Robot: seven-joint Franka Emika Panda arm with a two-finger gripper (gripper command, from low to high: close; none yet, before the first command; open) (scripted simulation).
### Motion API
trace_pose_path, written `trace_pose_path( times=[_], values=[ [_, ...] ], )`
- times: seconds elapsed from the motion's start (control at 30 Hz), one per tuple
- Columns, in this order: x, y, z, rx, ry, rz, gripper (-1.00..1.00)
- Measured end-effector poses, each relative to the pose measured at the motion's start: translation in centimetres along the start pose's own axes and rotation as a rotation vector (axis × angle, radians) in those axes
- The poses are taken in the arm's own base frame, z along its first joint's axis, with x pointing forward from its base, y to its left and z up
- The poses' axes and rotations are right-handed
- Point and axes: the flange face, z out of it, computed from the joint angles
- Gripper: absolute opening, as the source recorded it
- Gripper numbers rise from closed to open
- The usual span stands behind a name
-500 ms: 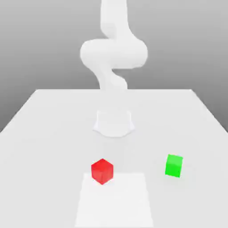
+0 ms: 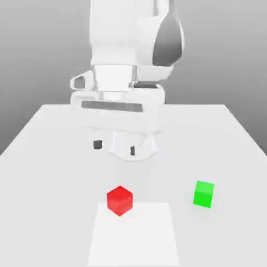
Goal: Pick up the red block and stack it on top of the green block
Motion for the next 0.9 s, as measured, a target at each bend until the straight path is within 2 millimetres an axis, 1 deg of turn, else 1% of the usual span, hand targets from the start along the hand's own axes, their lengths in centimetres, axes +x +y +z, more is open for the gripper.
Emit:
trace_pose_path(
  times=[0.07, 0.1, 0.13, 0.2, 0.4, 0.43, 0.63, 0.67, 0.9],
  values=[
    [-0.3, 2.8, 4.8, -0.082, -0.008, 0.076, 0.0],
    [-0.4, 3.8, 6.6, -0.108, -0.011, 0.1, 0.0],
    [-0.5, 4.3, 7.8, -0.121, -0.013, 0.112, 0.0],
    [-0.5, 4.8, 9.3, -0.13, -0.015, 0.122, 0.0],
    [-0.7, 5.7, 13.0, -0.136, -0.014, 0.126, 0.0],
    [-0.8, 5.8, 13.3, -0.137, -0.013, 0.126, -1.0],
    [-0.8, 5.9, 13.5, -0.135, -0.013, 0.126, -1.0],
    [-0.8, 5.8, 13.3, -0.135, -0.013, 0.126, -1.0],
    [-0.6, 4.9, 9.6, -0.132, -0.015, 0.122, -1.0]
  ],
)
